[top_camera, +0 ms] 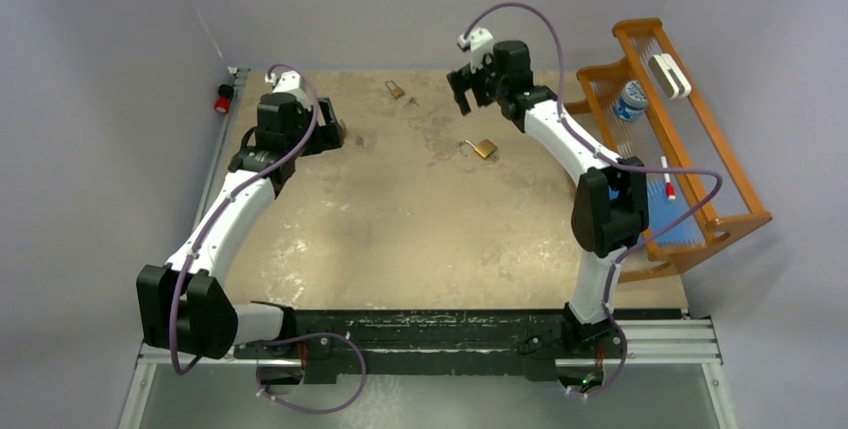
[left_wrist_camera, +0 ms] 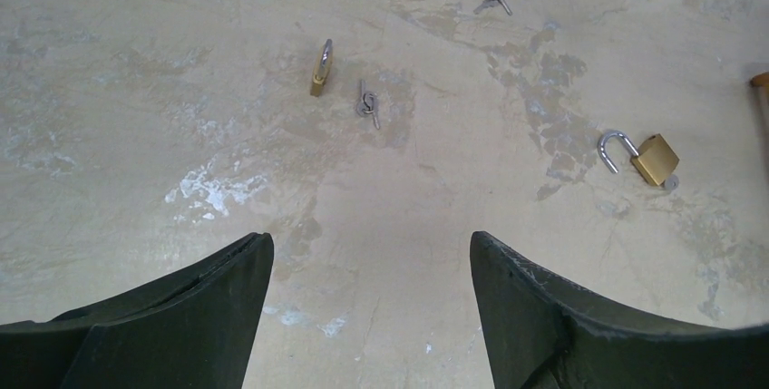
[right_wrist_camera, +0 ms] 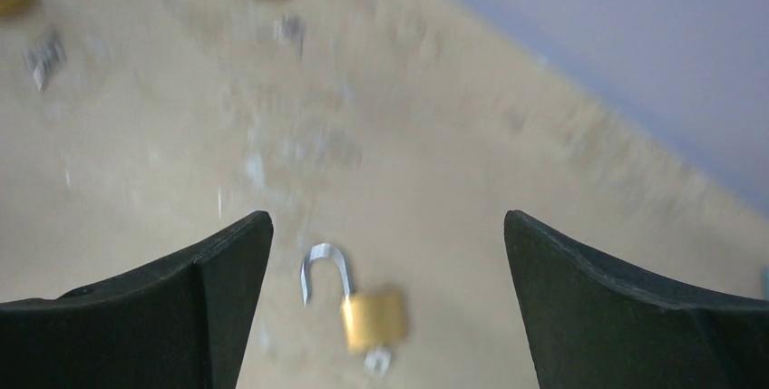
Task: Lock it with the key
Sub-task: Place the key at the center of the board, then pick up the lock from the center of the board.
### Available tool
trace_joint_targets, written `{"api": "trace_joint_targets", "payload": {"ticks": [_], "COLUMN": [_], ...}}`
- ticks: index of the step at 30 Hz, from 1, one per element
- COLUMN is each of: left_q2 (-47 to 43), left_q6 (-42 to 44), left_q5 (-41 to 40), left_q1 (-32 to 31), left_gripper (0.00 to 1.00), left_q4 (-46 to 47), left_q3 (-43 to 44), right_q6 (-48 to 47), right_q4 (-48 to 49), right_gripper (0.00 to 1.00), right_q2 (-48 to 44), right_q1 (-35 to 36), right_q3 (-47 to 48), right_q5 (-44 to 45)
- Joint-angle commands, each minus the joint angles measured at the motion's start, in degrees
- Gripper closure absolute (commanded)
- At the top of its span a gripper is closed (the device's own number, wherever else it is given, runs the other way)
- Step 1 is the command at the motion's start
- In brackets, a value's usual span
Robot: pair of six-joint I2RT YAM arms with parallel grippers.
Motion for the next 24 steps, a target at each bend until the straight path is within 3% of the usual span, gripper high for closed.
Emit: {"api": "trace_joint_targets", "payload": {"ticks": [1, 11, 19, 24], "left_q2": [-2.47, -3.99, -2.51, -1.61], "left_q6": [0.11, -2.33, -3.49, -3.49], "left_q5": [1.11, 7.54, 10.14, 10.45], "left_q1": [-0.55, -0.42, -0.46, -0.46], "left_gripper": [0.21, 0.19, 0.17, 0.16], "left_q4": [1.54, 3.87, 4.73, 4.84], "left_q3": [2.16, 1.80, 1.23, 1.00], "right_q6": [2.49, 7.23, 1.31, -1.99], "right_q4": [-9.11, -5.73, -9.18, -10.46], "right_gripper": [0.01, 0.01, 0.01, 0.07], "right_q2": [-5.48, -11.20, -4.72, 1.45], "right_q1": [0.41, 0.57, 0.43, -1.40], "right_q3": [-10.04, -20.73, -16.89, -11.89], "right_q5": [3.25, -0.76, -2.44, -6.89]}}
